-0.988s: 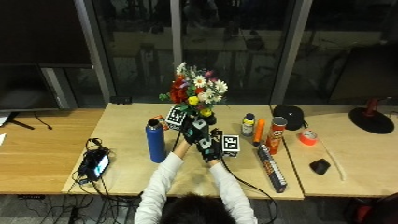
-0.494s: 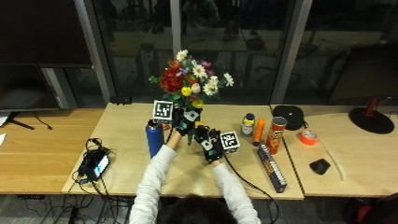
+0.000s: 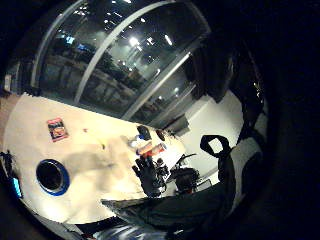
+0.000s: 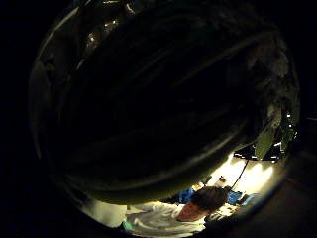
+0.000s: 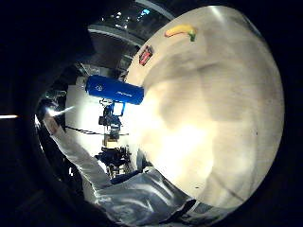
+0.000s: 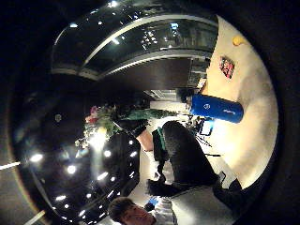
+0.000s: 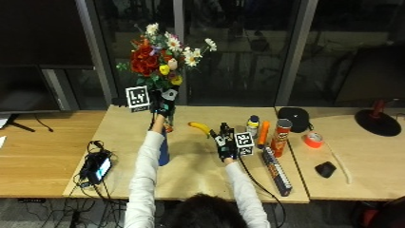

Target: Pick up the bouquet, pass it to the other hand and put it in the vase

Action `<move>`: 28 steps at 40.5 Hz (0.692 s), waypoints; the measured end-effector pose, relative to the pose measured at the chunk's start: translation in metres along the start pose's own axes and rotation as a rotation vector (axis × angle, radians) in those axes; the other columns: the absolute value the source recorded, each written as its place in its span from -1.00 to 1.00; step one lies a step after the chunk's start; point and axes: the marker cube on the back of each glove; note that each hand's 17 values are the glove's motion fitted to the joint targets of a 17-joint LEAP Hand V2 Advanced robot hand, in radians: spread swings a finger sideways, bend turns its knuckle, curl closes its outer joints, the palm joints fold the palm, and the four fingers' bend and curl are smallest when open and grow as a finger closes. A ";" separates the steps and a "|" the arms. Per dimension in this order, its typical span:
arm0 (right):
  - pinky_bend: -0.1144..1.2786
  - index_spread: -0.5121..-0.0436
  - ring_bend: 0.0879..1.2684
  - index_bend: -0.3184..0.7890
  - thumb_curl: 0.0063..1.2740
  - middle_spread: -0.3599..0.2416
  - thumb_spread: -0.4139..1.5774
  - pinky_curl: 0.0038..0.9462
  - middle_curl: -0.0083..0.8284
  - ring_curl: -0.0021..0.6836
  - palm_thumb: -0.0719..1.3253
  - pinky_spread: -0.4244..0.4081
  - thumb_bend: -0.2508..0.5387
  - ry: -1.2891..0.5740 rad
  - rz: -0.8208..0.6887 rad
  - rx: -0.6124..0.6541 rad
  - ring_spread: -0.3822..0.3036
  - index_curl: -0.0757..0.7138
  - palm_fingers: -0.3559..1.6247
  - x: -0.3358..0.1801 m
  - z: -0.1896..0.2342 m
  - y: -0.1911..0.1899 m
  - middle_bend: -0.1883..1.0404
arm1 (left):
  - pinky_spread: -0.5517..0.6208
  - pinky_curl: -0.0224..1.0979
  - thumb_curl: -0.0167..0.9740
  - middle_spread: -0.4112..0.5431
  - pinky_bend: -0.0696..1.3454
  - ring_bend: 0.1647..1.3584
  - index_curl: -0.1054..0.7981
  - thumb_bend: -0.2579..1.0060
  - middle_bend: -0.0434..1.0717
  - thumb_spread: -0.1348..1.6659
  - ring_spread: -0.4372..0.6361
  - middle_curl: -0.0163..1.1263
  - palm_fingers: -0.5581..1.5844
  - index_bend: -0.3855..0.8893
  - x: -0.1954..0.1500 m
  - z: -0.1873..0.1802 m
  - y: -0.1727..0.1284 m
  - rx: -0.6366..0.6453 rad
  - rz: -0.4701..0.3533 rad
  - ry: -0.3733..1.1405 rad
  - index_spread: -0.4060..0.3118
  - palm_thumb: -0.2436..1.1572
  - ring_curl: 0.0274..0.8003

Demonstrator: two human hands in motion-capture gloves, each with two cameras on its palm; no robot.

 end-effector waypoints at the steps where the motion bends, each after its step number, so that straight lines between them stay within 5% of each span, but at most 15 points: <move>1: 0.01 -0.45 -0.48 -0.23 -0.24 0.06 0.44 -0.19 -0.11 -0.09 -0.16 0.58 -0.48 -0.076 -0.052 -0.020 0.33 0.00 -0.66 -0.012 0.001 0.004 -0.35 | -0.74 -0.12 0.47 -0.84 -0.03 0.14 0.47 -0.63 0.43 -0.54 -0.90 0.03 0.82 0.40 -0.003 -0.004 -0.003 0.016 0.010 -0.007 -0.82 0.58 0.16; 6: 0.01 -0.48 -0.49 -0.22 -0.28 0.10 0.46 -0.23 -0.14 -0.14 -0.21 0.64 -0.46 -0.201 -0.196 -0.031 0.41 -0.08 -0.67 -0.027 -0.001 0.006 -0.38 | -0.74 -0.12 0.51 -0.84 -0.02 0.14 0.49 -0.63 0.44 -0.54 -0.90 0.03 0.82 0.39 -0.015 -0.022 0.000 0.075 -0.230 -0.051 -0.83 0.58 0.17; 10: 0.00 -0.50 -0.49 -0.21 -0.31 0.10 0.47 -0.24 -0.16 -0.14 -0.23 0.66 -0.45 -0.131 -0.086 -0.016 0.44 -0.12 -0.66 -0.014 -0.005 0.005 -0.39 | -0.74 -0.12 0.54 -0.84 -0.02 0.13 0.51 -0.64 0.44 -0.54 -0.90 0.03 0.81 0.39 -0.027 -0.034 -0.003 0.093 -0.230 -0.093 -0.83 0.58 0.17; 15: -0.01 -0.50 -0.50 -0.19 -0.33 0.14 0.48 -0.25 -0.16 -0.15 -0.25 0.69 -0.44 -0.118 -0.020 -0.017 0.45 -0.15 -0.65 -0.011 -0.005 0.008 -0.38 | -0.74 -0.13 0.57 -0.84 -0.02 0.12 0.53 -0.64 0.44 -0.55 -0.90 0.03 0.81 0.38 -0.039 -0.046 -0.009 0.118 -0.110 -0.072 -0.84 0.58 0.17; 19: -0.02 -0.50 -0.49 -0.19 -0.35 0.16 0.48 -0.26 -0.16 -0.15 -0.26 0.69 -0.44 -0.103 -0.035 -0.035 0.45 -0.17 -0.64 -0.006 -0.005 0.008 -0.37 | -0.75 -0.13 0.59 -0.84 -0.02 0.12 0.54 -0.64 0.43 -0.55 -0.90 0.03 0.81 0.37 -0.054 -0.054 -0.003 0.131 -0.228 -0.132 -0.84 0.57 0.17; 28: -0.11 -0.49 -0.53 -0.12 -0.35 -0.02 0.51 -0.31 -0.17 -0.18 -0.20 0.69 -0.41 -0.138 0.006 -0.065 0.40 -0.14 -0.57 0.001 -0.001 0.012 -0.36 | -0.74 -0.13 0.64 -0.83 -0.02 0.11 0.55 -0.64 0.44 -0.55 -0.90 0.03 0.81 0.34 -0.092 -0.069 0.014 0.111 -0.310 -0.148 -0.83 0.57 0.18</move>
